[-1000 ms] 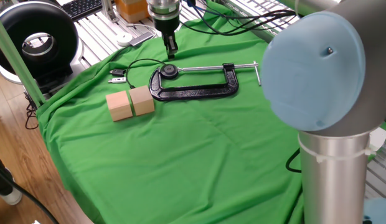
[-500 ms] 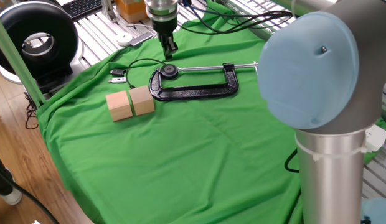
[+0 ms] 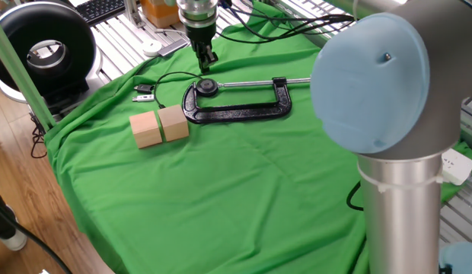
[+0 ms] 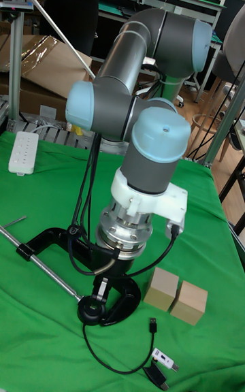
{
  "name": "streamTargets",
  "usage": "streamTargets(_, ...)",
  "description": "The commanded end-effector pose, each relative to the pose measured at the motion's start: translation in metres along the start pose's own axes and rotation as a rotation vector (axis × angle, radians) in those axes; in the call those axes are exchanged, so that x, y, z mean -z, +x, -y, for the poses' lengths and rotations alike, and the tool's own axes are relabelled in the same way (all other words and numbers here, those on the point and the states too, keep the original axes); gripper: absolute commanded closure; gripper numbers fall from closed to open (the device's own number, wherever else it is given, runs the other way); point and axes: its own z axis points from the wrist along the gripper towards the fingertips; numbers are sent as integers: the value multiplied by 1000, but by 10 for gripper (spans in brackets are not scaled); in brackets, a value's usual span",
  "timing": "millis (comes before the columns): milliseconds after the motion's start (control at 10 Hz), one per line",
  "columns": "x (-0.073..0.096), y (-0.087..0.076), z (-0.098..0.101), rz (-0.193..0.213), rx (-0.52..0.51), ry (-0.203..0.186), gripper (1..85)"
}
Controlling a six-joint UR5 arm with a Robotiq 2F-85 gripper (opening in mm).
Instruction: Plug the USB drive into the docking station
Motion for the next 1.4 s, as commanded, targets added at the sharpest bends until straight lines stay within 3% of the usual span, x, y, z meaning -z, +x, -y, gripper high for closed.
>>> streamTargets(0,-9,-3,3,26,4,-12,840)
streamTargets(300,-13,-4,-9,31,19,-41,840)
streamTargets(700,-19,6,-17,27,18,-48,840)
streamTargets(900,-17,3,-20,35,-4,-58,840)
streamTargets(1300,-18,3,-13,21,-4,-38,840)
